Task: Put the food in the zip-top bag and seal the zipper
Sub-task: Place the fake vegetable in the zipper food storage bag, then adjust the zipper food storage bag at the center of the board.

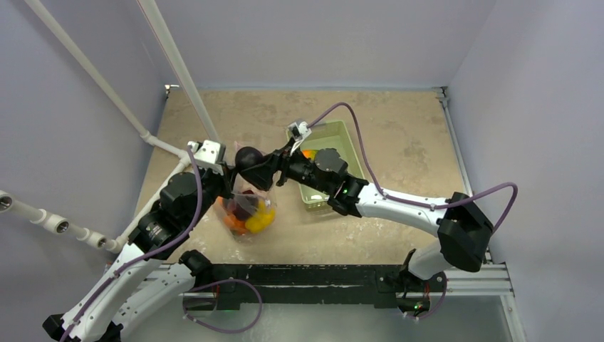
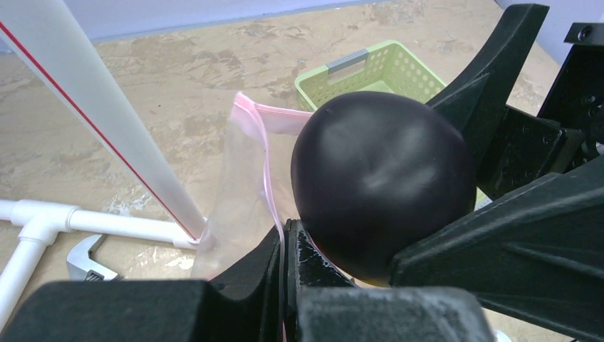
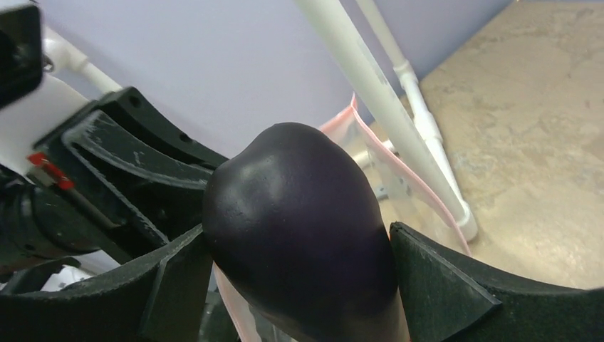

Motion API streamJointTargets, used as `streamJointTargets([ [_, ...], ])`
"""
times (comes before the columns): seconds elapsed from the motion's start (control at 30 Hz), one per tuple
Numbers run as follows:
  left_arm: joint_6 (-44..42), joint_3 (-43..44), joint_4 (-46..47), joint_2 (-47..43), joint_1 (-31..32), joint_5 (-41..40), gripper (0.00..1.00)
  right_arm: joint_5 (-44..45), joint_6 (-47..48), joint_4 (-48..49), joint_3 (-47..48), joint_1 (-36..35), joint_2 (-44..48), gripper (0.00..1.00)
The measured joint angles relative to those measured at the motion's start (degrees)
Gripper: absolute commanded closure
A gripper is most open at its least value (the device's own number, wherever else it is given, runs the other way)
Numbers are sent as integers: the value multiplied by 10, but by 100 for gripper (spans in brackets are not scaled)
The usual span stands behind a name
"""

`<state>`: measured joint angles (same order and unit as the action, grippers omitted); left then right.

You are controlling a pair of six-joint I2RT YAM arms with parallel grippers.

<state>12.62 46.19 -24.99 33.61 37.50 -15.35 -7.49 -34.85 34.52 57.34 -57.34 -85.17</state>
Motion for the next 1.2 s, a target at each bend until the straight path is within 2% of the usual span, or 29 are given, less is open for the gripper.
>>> streamJointTargets([
  [0.1, 0, 0, -4, 0, -1, -4, 100, 28, 3, -25, 1, -8, -3, 54],
  [0.37, -3, 0, -13, -2, -4, -25, 100, 110, 10, -118, 37, -36, -36, 15],
  [0.53, -2, 0, -7, -2, -2, -8, 100, 140, 13, -170, 48, -56, -49, 2],
  [0.93, -2, 0, 2, -2, -2, 4, 100, 204, 18, -235, 97, -68, -5, 1],
  [1.2, -2, 0, 2, -2, -2, 4, 100, 274, 18, -271, 124, -69, 38, 9],
])
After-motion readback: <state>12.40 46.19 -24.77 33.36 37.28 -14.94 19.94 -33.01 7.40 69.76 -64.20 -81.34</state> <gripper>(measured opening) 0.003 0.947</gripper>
